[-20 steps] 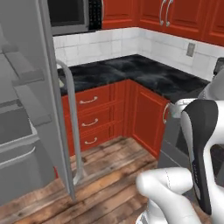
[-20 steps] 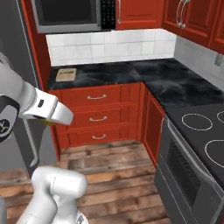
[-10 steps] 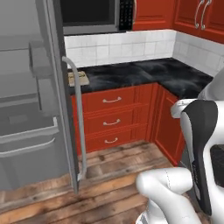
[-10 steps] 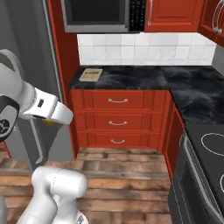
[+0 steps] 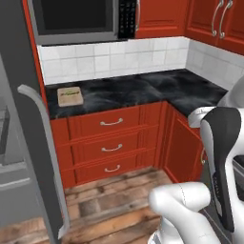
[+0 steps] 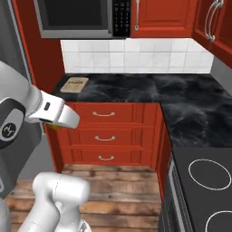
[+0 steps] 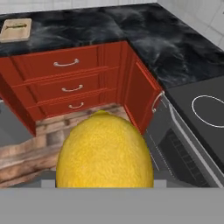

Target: Retrieve a lemon from the fridge and place it on the cutting board with the fish.

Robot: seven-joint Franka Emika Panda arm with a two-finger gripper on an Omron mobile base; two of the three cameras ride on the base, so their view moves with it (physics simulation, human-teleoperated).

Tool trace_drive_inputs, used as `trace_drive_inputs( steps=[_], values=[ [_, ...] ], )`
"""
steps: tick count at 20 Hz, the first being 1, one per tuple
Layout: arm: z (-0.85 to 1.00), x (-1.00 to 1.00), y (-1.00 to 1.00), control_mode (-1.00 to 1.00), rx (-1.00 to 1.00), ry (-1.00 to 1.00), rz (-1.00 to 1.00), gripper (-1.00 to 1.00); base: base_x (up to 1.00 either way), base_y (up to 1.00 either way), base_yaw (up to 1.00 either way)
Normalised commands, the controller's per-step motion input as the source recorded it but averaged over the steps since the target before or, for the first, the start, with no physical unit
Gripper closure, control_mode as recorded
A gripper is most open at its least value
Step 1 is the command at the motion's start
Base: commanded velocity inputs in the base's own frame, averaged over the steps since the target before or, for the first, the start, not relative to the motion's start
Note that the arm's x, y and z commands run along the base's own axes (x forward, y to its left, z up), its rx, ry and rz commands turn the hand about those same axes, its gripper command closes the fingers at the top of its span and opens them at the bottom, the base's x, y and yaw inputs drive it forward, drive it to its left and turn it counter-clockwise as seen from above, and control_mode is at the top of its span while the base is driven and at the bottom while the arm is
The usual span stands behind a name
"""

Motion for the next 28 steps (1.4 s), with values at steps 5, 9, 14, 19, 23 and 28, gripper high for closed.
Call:
trace_drive_inputs(
  steps=[5, 9, 14, 19, 23, 28],
  values=[
    [0.00, 0.00, 0.00, 1.00, 0.00, 0.00, 0.00, 1.00, 0.95, 0.16, 0.02],
    [0.00, 0.00, 0.00, 1.00, 0.00, 0.00, 0.00, 1.00, 0.95, 0.00, 0.12],
    [0.00, 0.00, 0.00, 1.00, 0.00, 0.00, 0.00, 1.00, 0.98, 0.00, 0.32],
    [0.00, 0.00, 0.00, 1.00, 0.00, 0.00, 0.00, 1.00, 0.54, 0.00, 0.52],
    [0.00, 0.00, 0.00, 1.00, 0.00, 0.00, 0.00, 1.00, 0.40, -0.10, 0.51],
    [0.00, 0.00, 0.00, 1.00, 0.00, 0.00, 0.00, 1.00, 0.35, -0.14, 0.46]
  ],
)
